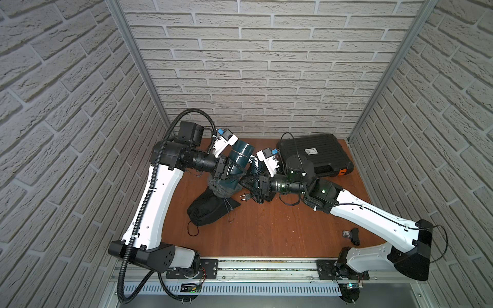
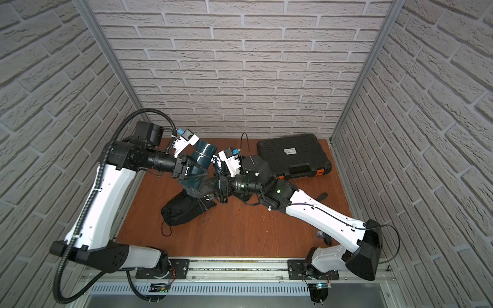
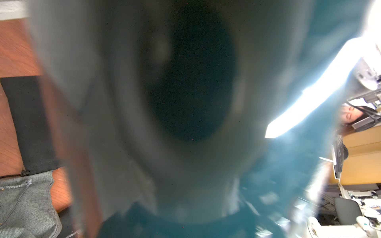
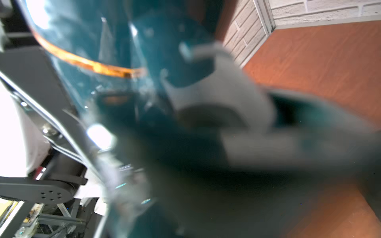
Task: Pack away hair dryers
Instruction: Fold the hair dryer.
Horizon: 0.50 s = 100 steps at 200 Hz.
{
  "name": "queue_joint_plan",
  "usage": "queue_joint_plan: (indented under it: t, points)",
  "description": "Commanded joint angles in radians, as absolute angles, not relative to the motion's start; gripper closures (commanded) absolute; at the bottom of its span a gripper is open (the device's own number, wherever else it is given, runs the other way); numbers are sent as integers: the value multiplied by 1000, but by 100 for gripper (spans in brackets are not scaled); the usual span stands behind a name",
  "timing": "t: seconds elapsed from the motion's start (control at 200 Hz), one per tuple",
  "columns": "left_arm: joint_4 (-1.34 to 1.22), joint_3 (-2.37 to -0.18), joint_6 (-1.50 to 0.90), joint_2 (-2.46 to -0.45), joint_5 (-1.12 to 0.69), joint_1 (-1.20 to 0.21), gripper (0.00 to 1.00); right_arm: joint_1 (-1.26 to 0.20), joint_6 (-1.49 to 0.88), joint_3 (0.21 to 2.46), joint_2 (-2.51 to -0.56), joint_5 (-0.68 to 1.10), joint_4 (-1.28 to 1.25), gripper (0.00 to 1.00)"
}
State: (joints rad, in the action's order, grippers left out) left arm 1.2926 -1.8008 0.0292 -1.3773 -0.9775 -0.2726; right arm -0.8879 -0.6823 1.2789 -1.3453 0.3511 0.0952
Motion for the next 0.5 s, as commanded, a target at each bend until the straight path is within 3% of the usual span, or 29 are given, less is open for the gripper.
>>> queue_joint_plan:
  t: [0.0,0.16,0.335,0.495]
  points:
    - [1128,-1761,-13,-1388,-1031,-295,100,-961,-722,1364,-1371,497,-290,97]
    - [1153,-1783,9,-1396,-1033,-289,100,-972,-716,1422,-1430,509,-234,96]
    - [1222,-1858,89,-1389,-1008,-284,100,-972,-627,1427,-1399,372,83,61]
    - [1266,-1878,131,-1379,-1029,-279,100,-966,-600,1379,-1316,260,251,48]
